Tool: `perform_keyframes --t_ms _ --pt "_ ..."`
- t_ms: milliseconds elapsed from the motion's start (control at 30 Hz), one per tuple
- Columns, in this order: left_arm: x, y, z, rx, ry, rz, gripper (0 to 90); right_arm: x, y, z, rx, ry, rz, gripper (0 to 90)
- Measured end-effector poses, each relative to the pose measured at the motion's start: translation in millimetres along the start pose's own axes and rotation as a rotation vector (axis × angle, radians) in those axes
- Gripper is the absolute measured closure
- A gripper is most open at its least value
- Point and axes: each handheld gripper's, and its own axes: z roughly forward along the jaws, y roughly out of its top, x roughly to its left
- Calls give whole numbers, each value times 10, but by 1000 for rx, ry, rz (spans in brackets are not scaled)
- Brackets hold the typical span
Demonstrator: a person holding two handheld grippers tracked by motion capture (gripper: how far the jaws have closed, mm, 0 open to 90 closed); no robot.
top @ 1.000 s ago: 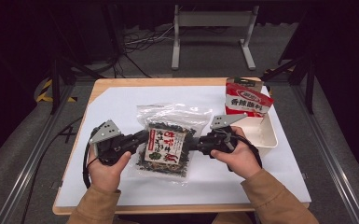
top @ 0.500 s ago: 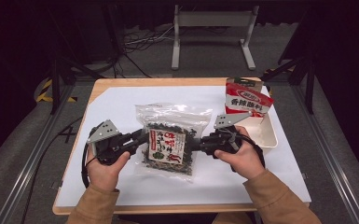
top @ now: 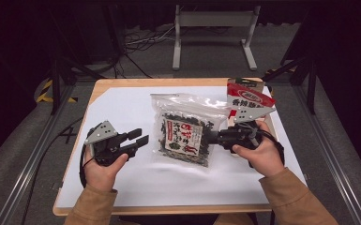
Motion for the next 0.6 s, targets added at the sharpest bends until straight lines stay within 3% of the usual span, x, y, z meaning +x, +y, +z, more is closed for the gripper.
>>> perform_keyframes --t_ms 600 --pt "125 -46 -81 -4 43 -18 550 -105 120 -593 -22 -134 -18 798"
